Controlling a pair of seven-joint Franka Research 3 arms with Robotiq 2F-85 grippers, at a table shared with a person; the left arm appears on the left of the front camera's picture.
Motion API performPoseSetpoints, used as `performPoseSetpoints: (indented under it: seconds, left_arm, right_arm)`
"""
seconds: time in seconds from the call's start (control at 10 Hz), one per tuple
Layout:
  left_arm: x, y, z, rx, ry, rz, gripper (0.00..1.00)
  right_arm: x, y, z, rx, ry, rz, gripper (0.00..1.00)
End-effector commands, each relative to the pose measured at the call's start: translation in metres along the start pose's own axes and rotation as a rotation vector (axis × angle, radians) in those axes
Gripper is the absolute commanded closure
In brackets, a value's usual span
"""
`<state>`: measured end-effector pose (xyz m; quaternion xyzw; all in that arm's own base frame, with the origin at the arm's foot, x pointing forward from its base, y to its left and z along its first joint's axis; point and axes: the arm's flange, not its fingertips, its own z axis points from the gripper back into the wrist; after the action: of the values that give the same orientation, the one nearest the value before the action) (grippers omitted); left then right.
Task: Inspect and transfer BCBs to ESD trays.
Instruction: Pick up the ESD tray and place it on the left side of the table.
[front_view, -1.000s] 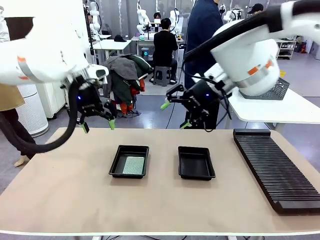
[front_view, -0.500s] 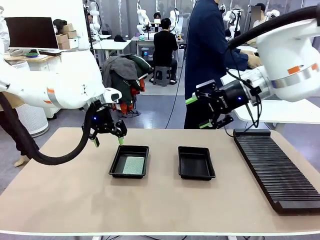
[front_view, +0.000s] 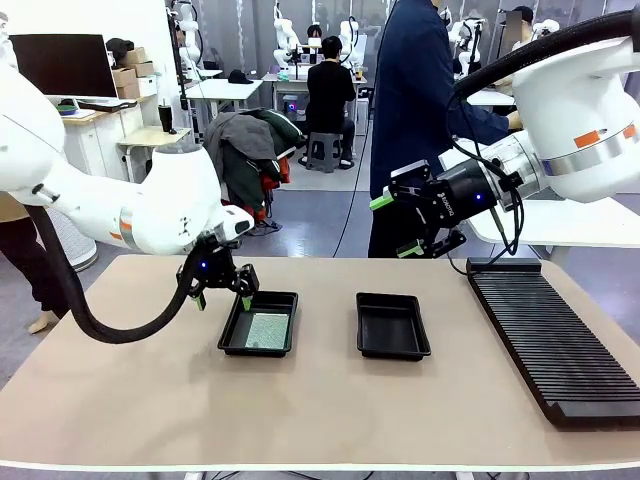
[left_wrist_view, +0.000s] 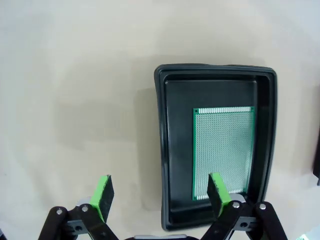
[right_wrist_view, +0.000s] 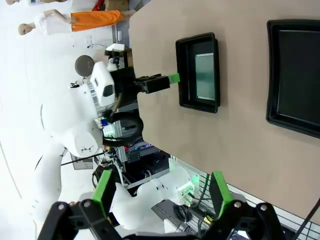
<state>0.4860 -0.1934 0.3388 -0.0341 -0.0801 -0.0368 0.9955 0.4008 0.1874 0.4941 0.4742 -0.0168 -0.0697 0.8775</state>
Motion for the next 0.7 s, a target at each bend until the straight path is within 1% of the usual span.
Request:
performPoseSetpoints:
  seconds: [0.0,0.3,0.4,0.5,0.6]
  left_arm:
    - [0.007,-0.004,-0.023,-0.001,-0.001,0.029,0.0]
    - [0.009,-0.003,-0.035,0.002,0.009,0.026,0.0]
    - [0.01,-0.003,-0.035,-0.005,-0.003,0.028,0.0]
    - [0.005,0.004,-0.036,-0.011,0.023,0.014,0.0]
    - [0.005,0.004,-0.036,-0.011,0.023,0.014,0.0]
  right_arm:
    - [0.005,0.001,-0.003,0.005,-0.019,-0.018,0.0]
    - [0.005,0.001,-0.003,0.005,-0.019,-0.018,0.0]
    - [0.005,0.001,-0.003,0.005,-0.019,-0.018,0.0]
    - [0.005,0.001,-0.003,0.005,-0.019,-0.018,0.0]
    - [0.005,0.001,-0.003,0.005,-0.019,-0.018,0.0]
